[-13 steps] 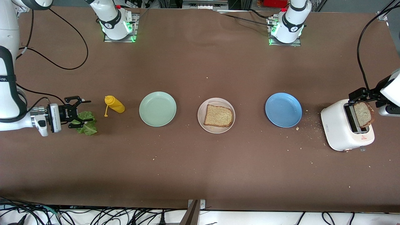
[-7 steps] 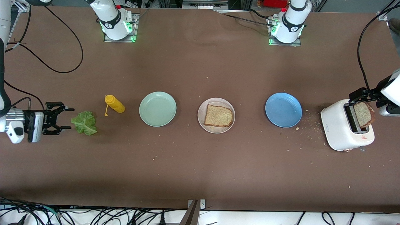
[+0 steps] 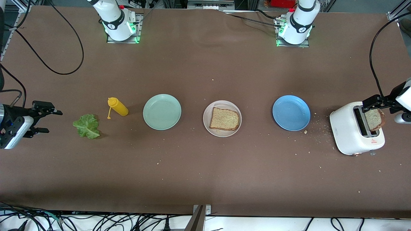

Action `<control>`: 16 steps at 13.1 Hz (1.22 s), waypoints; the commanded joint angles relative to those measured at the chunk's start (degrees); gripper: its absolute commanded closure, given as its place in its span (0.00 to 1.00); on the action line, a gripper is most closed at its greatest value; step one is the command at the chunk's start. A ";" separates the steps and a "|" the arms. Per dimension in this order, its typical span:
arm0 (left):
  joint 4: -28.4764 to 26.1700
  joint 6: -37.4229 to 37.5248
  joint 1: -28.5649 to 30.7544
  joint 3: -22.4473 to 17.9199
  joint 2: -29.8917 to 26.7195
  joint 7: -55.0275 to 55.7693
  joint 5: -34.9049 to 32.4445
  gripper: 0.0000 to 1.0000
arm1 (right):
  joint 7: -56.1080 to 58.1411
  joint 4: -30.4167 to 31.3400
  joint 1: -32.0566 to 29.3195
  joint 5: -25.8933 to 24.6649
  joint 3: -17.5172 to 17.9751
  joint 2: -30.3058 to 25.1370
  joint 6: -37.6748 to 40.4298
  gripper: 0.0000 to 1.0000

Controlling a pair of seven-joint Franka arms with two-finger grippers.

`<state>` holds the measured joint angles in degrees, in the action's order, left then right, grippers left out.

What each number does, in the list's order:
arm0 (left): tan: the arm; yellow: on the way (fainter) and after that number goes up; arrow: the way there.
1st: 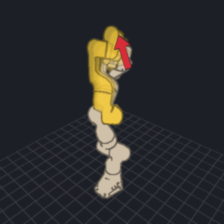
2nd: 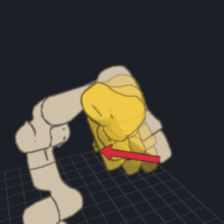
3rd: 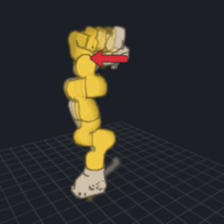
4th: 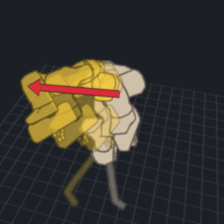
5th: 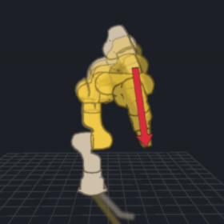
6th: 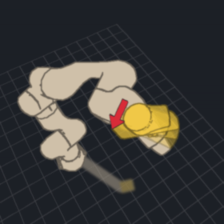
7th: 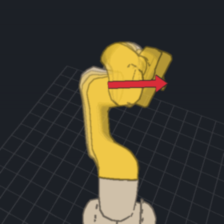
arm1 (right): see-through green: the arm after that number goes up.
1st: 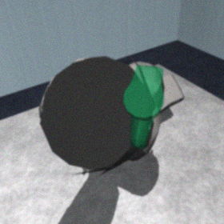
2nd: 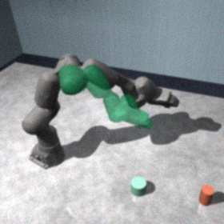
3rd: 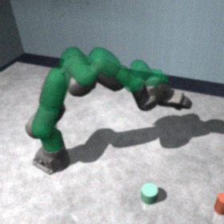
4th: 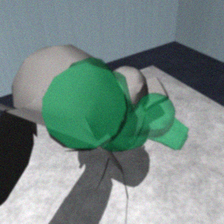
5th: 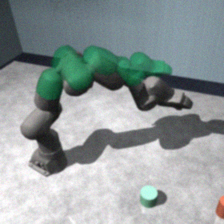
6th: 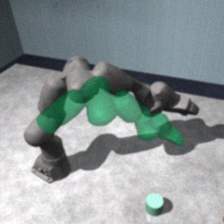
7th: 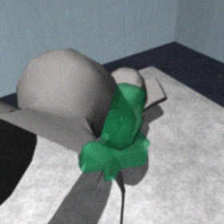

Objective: Make sandwich in beige plate with both arms
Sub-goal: 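Open the right gripper and move it over the lettuce leaf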

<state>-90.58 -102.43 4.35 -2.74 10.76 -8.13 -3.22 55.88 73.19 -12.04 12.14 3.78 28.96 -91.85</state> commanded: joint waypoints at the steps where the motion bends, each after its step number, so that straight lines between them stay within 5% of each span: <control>1: 1.81 0.39 0.22 -0.07 0.67 -1.18 1.55 0.00 | -4.02 0.99 2.98 -2.03 0.09 -2.23 -0.79 0.02; 8: -0.12 5.99 -0.31 0.37 -0.03 -1.80 1.55 0.00 | -11.23 5.98 4.22 -10.28 -0.35 -3.47 -7.01 0.01; 16: 1.99 6.45 -0.48 2.30 0.14 -1.45 1.38 0.00 | -1.33 35.14 4.04 -13.46 -3.25 -6.36 -42.24 0.01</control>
<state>-89.29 -96.64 3.69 -0.19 11.18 -8.50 -3.21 50.56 99.08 -7.99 -0.40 0.49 27.13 -128.13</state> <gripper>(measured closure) 0.000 0.009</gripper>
